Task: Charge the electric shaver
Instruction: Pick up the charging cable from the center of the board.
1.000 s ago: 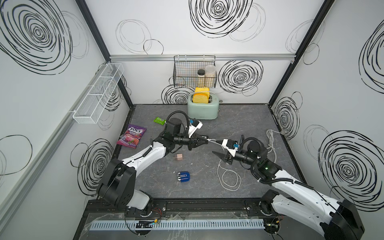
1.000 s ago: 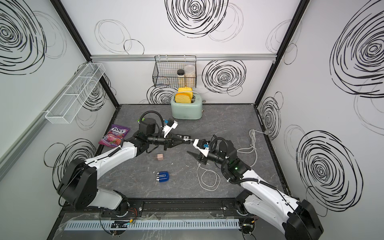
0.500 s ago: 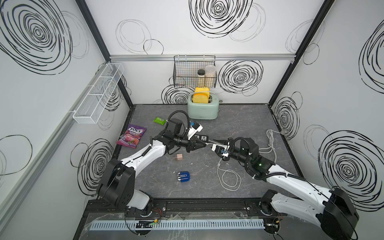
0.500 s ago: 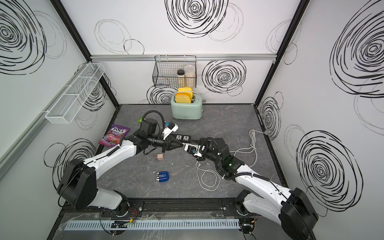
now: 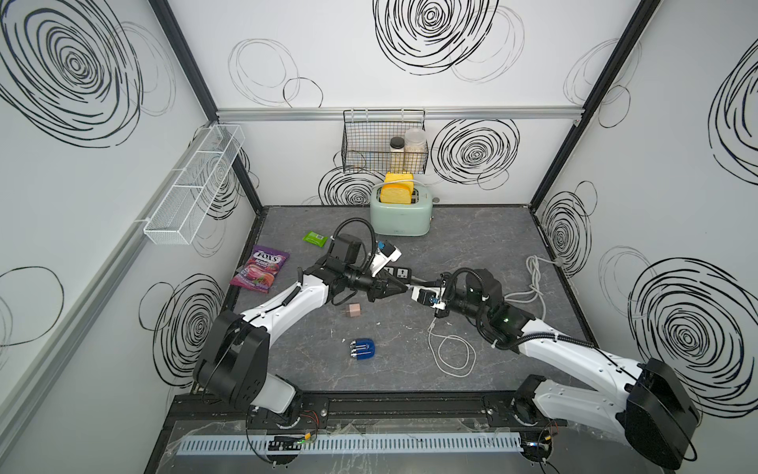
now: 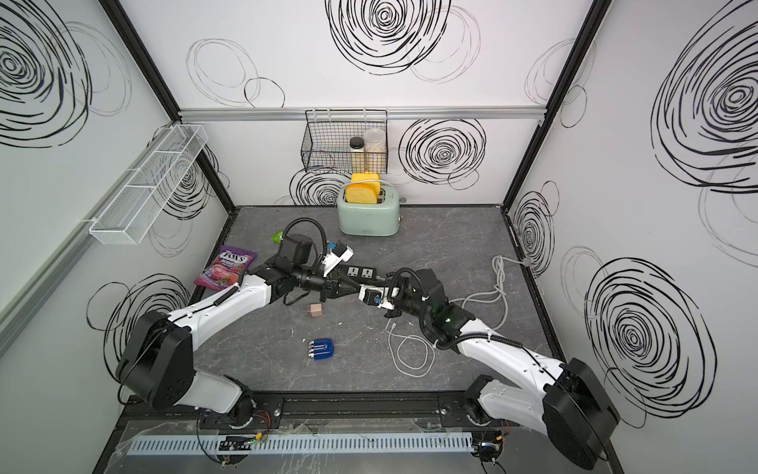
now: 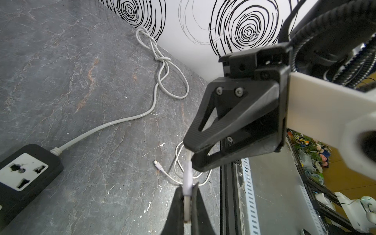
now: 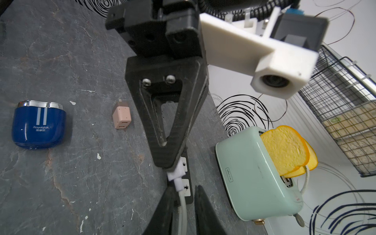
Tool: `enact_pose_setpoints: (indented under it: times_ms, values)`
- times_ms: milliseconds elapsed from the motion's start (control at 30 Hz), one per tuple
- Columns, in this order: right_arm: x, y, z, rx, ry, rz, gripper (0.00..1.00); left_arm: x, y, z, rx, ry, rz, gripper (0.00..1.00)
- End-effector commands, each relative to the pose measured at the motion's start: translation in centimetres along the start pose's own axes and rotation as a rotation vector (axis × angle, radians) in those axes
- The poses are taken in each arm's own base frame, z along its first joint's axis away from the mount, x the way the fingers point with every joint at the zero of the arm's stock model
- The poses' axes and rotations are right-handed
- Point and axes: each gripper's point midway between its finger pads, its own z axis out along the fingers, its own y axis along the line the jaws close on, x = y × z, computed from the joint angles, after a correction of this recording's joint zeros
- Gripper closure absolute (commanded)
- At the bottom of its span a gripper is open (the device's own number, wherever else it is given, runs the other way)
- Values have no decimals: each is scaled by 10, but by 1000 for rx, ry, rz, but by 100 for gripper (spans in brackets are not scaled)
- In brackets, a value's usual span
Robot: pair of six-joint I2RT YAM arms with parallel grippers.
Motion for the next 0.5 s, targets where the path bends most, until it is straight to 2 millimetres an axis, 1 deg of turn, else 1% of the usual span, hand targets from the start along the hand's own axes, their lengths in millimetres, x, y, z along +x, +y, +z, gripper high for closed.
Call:
enact_pose_setpoints:
  times_ms: [0, 100, 467]
  values:
    - [-10, 1, 1, -28, -29, -11, 77, -12, -10, 1, 47, -15, 62, 100]
    - [-10, 2, 2, -32, -30, -11, 80, -12, -11, 1, 53, -13, 61, 100]
    - [-6, 7, 3, -50, -22, 1, 83, -10, -14, 3, 77, -7, 55, 100]
